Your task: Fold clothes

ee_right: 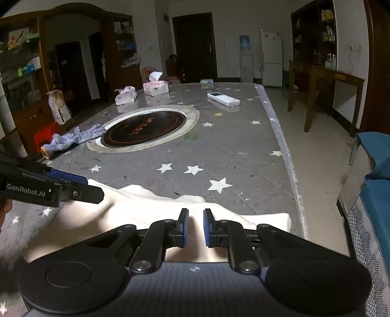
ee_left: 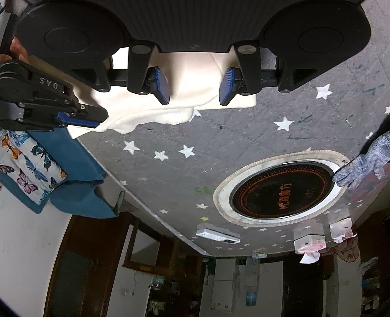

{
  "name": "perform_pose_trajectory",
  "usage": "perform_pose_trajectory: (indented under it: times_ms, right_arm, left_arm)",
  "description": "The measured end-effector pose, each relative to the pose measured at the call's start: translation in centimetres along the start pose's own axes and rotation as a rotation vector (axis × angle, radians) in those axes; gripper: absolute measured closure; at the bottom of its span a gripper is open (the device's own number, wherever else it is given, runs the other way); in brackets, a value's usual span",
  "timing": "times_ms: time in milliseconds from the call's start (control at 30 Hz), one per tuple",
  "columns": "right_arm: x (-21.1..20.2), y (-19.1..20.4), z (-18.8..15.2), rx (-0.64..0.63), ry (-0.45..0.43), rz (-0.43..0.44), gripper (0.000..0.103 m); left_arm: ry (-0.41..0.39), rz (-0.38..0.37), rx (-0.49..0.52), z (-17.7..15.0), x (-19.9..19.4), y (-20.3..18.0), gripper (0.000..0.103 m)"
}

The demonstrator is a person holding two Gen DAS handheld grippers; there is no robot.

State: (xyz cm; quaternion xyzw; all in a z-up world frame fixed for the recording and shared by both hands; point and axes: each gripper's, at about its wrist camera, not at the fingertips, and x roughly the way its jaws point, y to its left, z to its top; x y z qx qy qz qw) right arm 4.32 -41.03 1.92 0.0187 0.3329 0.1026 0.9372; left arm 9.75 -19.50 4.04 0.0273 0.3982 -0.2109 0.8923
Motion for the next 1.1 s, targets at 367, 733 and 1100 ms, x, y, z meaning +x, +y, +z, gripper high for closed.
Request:
perform_pose_trajectory:
  times_ms: [367,733,1100]
  right_arm:
    - [1.4,0.3,0.1,-0.022,0.013,-0.009,0.078]
    - [-0.4,1.3,-0.4,-0.028,0.010,-0.002,0.059]
    - [-3.4,2.2,-2.7,-0.016,0.008,0.013,0.048]
  left_arm:
    - [0.029,0.011,-0.008,-0.4,1.8,0.5,0.054]
    - [0.004,0.005,0.028,-1.0,-0.1,-0.9,0.050]
    - [-0.015,-0.015,0.053,-3.7,-2.5,-2.0,0.048]
